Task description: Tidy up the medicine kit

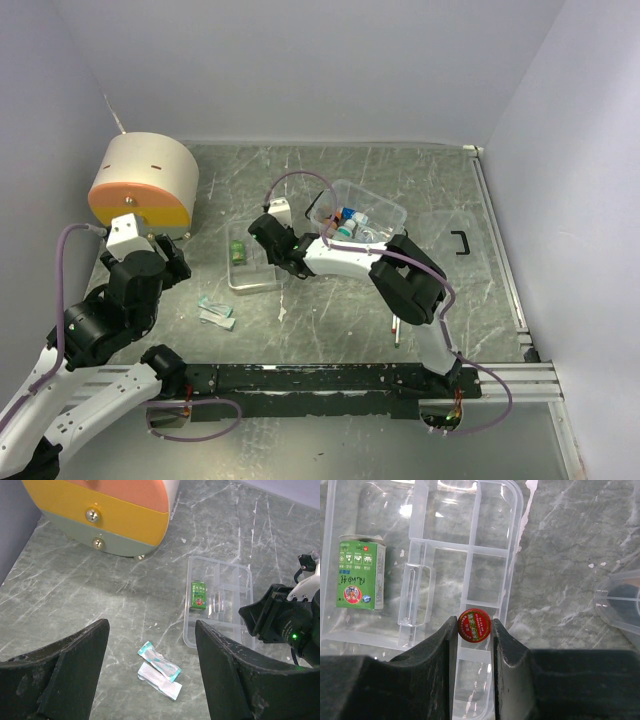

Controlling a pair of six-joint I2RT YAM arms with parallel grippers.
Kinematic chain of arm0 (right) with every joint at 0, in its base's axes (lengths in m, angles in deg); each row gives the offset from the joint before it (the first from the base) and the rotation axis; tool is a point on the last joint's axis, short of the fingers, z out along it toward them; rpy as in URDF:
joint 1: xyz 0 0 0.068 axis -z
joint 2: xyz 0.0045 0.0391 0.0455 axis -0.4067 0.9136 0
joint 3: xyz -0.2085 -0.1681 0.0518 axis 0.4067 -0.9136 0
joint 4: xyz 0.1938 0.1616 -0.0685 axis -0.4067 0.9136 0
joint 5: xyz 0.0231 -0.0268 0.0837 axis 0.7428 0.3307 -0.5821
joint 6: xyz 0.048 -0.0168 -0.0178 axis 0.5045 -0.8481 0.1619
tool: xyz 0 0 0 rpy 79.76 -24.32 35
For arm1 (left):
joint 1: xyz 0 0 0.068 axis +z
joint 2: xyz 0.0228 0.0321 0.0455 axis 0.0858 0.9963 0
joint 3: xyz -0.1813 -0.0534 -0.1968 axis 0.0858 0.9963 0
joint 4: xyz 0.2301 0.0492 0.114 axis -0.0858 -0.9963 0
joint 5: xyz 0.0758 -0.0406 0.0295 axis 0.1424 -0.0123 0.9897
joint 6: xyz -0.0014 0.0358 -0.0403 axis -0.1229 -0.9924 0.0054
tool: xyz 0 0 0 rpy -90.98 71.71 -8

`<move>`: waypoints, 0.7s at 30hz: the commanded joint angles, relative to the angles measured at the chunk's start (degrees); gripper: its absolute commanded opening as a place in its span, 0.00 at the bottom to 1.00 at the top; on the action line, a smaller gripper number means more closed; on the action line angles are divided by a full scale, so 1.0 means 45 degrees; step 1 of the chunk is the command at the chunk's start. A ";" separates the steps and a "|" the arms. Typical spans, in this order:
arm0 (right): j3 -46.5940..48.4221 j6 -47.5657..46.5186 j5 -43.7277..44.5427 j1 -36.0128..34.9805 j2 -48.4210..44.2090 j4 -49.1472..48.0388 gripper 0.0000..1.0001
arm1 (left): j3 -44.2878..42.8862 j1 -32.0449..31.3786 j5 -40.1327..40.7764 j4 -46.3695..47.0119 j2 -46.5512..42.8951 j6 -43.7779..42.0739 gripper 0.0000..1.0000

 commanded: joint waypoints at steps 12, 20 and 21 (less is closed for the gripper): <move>0.0019 0.0702 0.0289 0.0073 -0.0189 0.0581 0.37 | 0.0018 0.0070 -0.0058 0.0232 0.0080 -0.0196 0.80; 0.0039 0.0890 0.0287 0.0077 -0.1067 0.0737 0.47 | 0.0009 0.0060 -0.0085 0.0254 0.0131 -0.0235 0.80; 0.0049 0.0881 0.0274 0.0073 -0.1156 0.0762 0.47 | 0.0015 0.0060 -0.0093 0.0256 0.0132 -0.0238 0.80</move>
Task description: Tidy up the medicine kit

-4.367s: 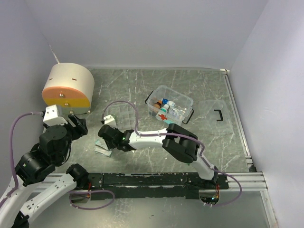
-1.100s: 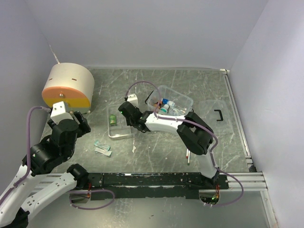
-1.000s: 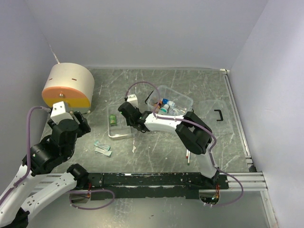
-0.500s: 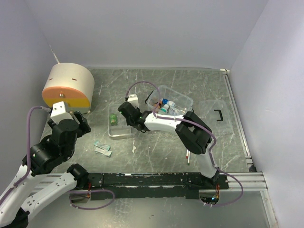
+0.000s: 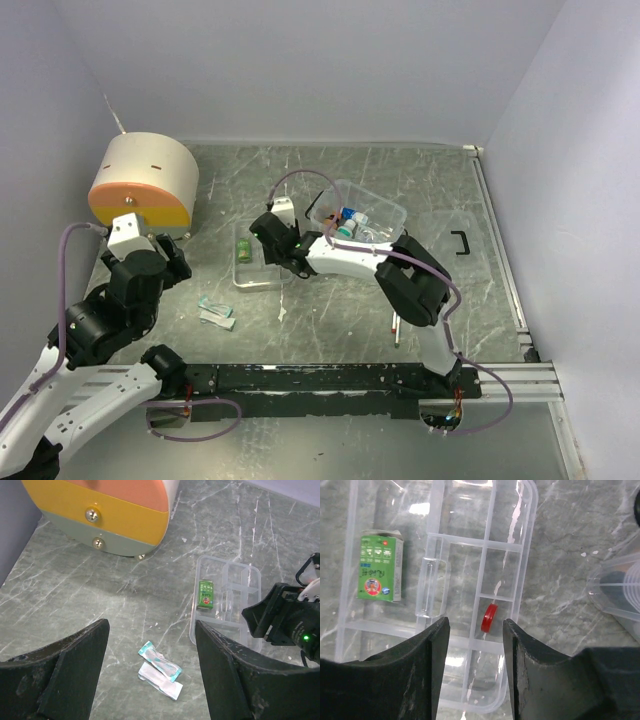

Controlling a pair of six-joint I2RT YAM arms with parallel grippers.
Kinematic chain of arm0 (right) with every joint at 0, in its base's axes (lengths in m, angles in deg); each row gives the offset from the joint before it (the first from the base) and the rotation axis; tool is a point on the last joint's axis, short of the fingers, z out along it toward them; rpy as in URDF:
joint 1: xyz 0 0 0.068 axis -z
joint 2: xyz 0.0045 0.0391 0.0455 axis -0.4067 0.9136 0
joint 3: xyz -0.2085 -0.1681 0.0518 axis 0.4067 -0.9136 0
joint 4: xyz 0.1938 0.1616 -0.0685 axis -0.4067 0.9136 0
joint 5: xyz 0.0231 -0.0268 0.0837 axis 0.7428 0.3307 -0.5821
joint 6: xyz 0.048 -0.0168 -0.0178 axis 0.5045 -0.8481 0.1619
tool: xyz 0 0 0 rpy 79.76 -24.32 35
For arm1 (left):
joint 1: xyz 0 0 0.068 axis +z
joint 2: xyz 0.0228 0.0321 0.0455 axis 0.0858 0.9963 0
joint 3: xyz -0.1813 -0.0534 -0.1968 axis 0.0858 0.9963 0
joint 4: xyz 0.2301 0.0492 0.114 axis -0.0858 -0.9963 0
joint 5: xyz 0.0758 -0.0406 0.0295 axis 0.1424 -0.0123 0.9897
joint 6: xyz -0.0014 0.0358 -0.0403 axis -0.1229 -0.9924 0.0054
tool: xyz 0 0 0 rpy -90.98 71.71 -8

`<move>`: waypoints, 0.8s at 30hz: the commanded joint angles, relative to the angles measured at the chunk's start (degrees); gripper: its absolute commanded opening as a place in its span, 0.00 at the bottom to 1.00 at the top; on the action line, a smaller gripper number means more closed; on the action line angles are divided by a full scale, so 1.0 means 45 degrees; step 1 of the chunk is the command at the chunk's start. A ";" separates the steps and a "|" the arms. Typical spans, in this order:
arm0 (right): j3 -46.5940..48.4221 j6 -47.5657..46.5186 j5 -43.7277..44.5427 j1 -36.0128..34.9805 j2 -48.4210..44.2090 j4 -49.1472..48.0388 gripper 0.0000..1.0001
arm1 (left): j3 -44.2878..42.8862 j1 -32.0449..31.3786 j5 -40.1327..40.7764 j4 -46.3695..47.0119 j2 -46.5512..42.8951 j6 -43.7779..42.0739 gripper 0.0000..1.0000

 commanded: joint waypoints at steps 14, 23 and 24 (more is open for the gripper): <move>-0.0069 0.0303 0.0181 0.0150 -0.0811 0.0662 0.13 | 0.0011 0.0060 -0.0104 0.0249 0.0108 -0.0194 0.80; 0.0004 0.0561 0.0284 0.0287 -0.0257 0.1014 0.13 | 0.0018 0.0059 -0.0147 0.0271 0.0141 -0.0214 0.80; 0.0086 0.0552 0.0305 0.0288 -0.0224 0.1109 0.13 | 0.0004 0.0076 -0.0153 0.0269 0.0149 -0.0204 0.80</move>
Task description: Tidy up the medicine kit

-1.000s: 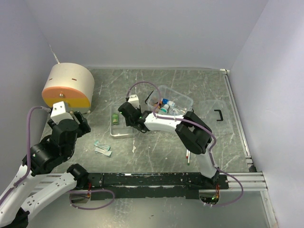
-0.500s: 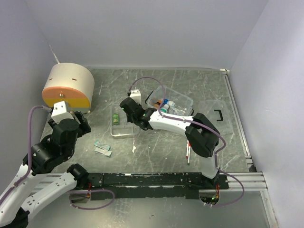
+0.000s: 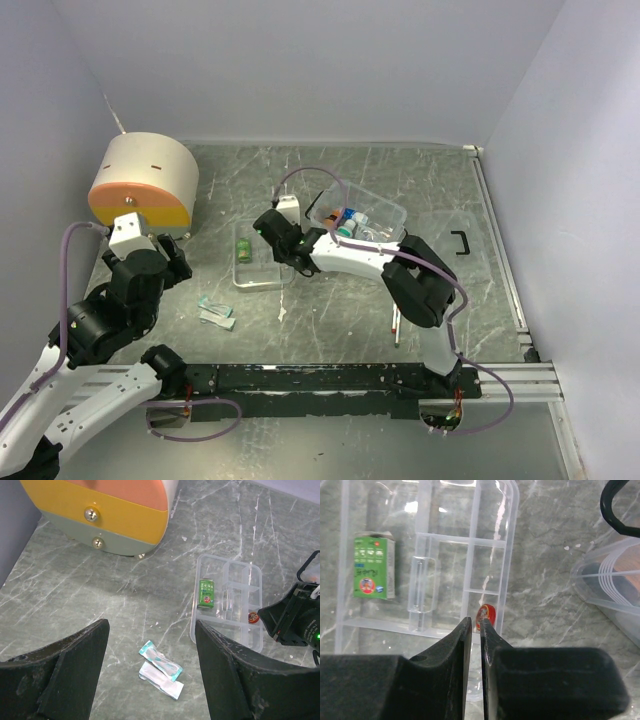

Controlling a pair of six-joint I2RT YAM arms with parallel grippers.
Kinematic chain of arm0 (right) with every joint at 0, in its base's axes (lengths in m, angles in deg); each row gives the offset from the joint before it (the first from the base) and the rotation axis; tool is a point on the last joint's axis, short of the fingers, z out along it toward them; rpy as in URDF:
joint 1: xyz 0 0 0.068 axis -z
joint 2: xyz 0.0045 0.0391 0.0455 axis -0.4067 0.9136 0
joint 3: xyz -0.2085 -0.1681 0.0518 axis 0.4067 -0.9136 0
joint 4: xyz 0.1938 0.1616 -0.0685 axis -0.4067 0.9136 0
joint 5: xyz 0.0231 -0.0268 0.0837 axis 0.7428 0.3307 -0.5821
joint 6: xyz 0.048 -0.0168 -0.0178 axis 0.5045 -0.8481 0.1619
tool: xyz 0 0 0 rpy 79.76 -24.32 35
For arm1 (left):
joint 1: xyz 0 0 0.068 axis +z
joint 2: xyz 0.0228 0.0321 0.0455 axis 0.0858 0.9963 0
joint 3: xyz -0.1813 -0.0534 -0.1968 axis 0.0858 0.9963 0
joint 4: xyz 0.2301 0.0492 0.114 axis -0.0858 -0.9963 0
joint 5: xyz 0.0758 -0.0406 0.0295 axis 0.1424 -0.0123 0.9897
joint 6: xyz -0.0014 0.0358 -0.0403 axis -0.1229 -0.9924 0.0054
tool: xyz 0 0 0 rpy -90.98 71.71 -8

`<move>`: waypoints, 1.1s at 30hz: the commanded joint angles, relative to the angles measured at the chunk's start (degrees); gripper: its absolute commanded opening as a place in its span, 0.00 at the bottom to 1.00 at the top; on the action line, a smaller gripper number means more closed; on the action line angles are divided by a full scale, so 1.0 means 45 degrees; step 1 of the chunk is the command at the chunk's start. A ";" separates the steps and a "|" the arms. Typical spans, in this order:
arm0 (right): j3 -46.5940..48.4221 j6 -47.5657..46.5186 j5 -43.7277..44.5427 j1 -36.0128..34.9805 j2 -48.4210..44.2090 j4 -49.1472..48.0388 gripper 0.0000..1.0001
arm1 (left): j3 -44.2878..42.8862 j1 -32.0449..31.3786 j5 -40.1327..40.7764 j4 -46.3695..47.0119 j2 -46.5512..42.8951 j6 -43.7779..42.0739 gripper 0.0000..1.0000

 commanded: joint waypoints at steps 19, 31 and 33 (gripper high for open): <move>0.0299 0.0392 0.0124 0.0219 -0.0587 0.0655 0.15 | -0.0020 0.0059 -0.0377 0.0420 0.0216 -0.0097 0.81; -0.4048 0.1304 -0.0763 0.0221 -0.5454 -0.0527 0.31 | 0.1775 0.0071 -0.2336 -0.0522 0.2886 0.5773 0.99; -0.4920 0.1365 -0.1026 0.0211 -0.6194 -0.0915 0.31 | 0.2425 0.0069 -0.2593 -0.0498 0.3070 0.6536 0.99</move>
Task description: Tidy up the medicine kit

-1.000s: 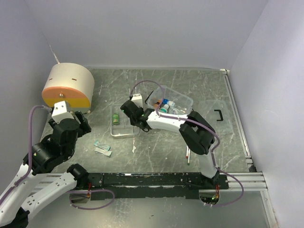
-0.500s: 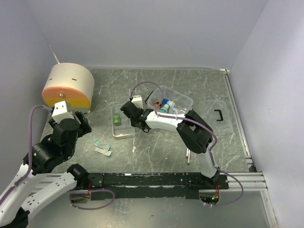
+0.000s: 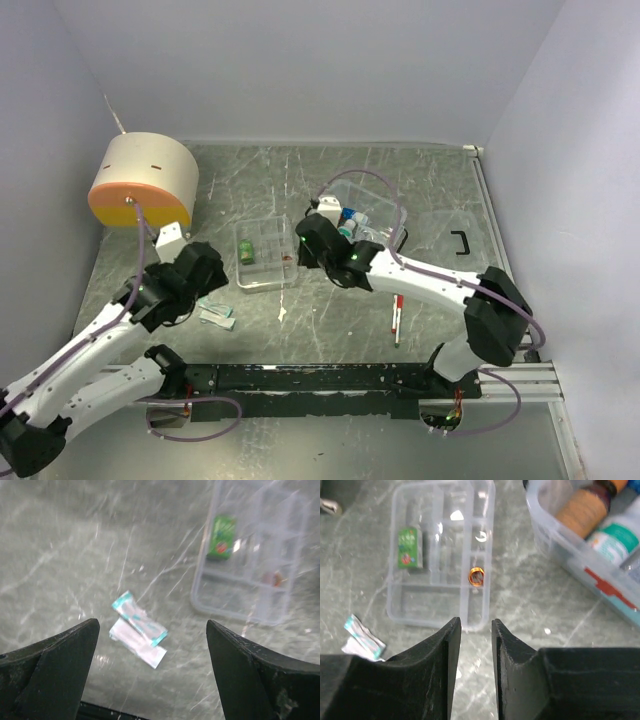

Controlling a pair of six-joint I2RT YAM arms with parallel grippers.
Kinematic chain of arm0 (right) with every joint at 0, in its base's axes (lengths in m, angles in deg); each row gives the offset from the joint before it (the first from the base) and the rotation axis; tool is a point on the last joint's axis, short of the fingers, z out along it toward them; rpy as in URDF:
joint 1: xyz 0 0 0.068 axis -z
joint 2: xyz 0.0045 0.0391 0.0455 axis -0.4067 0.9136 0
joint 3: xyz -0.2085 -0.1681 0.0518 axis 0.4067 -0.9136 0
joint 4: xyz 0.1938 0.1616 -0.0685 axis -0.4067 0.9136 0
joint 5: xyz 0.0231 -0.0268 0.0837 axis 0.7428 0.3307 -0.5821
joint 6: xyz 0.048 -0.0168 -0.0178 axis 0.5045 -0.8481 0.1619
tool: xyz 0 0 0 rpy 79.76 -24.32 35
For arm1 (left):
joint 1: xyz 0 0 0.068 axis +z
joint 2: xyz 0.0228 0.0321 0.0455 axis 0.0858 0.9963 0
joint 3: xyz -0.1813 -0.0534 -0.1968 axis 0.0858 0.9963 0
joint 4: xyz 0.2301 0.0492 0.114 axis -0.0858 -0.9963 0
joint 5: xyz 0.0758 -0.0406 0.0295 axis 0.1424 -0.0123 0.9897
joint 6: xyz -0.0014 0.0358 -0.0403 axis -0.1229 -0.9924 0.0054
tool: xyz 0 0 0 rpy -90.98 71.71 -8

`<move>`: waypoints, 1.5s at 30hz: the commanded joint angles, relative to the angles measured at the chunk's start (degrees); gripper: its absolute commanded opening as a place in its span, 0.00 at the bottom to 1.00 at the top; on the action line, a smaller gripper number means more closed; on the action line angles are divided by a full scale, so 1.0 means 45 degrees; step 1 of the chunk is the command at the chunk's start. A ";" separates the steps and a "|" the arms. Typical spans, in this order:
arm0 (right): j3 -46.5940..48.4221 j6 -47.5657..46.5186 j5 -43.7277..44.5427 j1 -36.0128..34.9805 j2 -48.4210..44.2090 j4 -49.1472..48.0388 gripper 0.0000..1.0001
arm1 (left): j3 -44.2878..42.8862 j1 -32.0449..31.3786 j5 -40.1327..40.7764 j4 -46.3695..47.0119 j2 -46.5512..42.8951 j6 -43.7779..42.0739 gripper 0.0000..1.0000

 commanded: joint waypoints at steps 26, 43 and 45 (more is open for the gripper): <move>-0.4261 0.0297 -0.1542 -0.0071 -0.3472 -0.2138 0.25 | 0.4461 0.2558 -0.3694 0.5049 0.3648 0.2999 0.52; -0.4356 0.0518 -0.1092 -0.0071 -0.4060 -0.2021 0.23 | 0.3804 0.2599 -0.3247 0.5053 0.4903 0.2542 0.28; -0.4361 0.0581 -0.1055 -0.0077 -0.4112 -0.2021 0.22 | 0.3567 0.2598 -0.3349 0.4789 0.4721 0.2507 0.27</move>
